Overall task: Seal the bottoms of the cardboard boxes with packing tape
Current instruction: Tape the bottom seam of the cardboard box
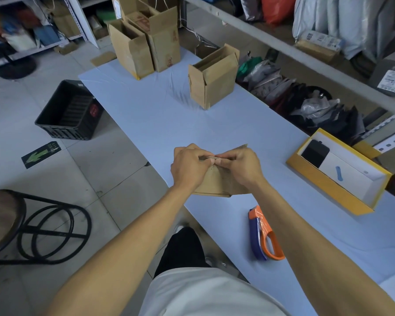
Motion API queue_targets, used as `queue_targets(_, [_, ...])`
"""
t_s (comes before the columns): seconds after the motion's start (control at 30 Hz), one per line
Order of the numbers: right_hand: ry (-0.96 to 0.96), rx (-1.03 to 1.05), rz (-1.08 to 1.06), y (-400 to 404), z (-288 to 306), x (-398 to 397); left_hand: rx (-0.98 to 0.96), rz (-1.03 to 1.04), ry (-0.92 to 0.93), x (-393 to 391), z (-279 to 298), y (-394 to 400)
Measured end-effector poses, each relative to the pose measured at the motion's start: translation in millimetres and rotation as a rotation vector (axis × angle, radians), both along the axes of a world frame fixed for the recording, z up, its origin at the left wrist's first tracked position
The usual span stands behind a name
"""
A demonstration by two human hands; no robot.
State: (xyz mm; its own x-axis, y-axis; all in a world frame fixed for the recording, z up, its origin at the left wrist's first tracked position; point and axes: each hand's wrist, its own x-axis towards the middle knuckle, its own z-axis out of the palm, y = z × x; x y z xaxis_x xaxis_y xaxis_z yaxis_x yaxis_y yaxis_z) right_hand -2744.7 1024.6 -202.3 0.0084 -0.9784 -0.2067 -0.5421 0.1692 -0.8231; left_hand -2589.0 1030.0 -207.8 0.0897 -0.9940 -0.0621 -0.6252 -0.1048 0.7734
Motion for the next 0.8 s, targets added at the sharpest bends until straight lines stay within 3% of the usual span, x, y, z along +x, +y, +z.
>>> queue_targets(0.17, [-0.058,-0.011,0.049,0.4,-3.3,-9.0,-0.010,-0.165,0.105,17.3,2.2,-11.3])
queue_targets(0.37, [-0.009,-0.008,-0.025,0.7,-6.9,-3.5,-0.062,-0.126,0.077,13.5,-3.2,-7.9])
queue_targets(0.5, [0.138,0.012,-0.007,-6.3,1.3,-0.1,-0.040,-0.268,0.095,27.8,-1.2,-19.7])
queue_targets(0.6, [0.214,0.000,-0.083,-10.0,-1.6,16.1,-0.040,-0.234,0.112,34.9,-2.3,-24.9])
queue_targets(0.8, [0.036,0.019,-0.057,-1.5,-8.0,1.5,0.158,-0.409,0.124,56.9,-6.5,-28.8])
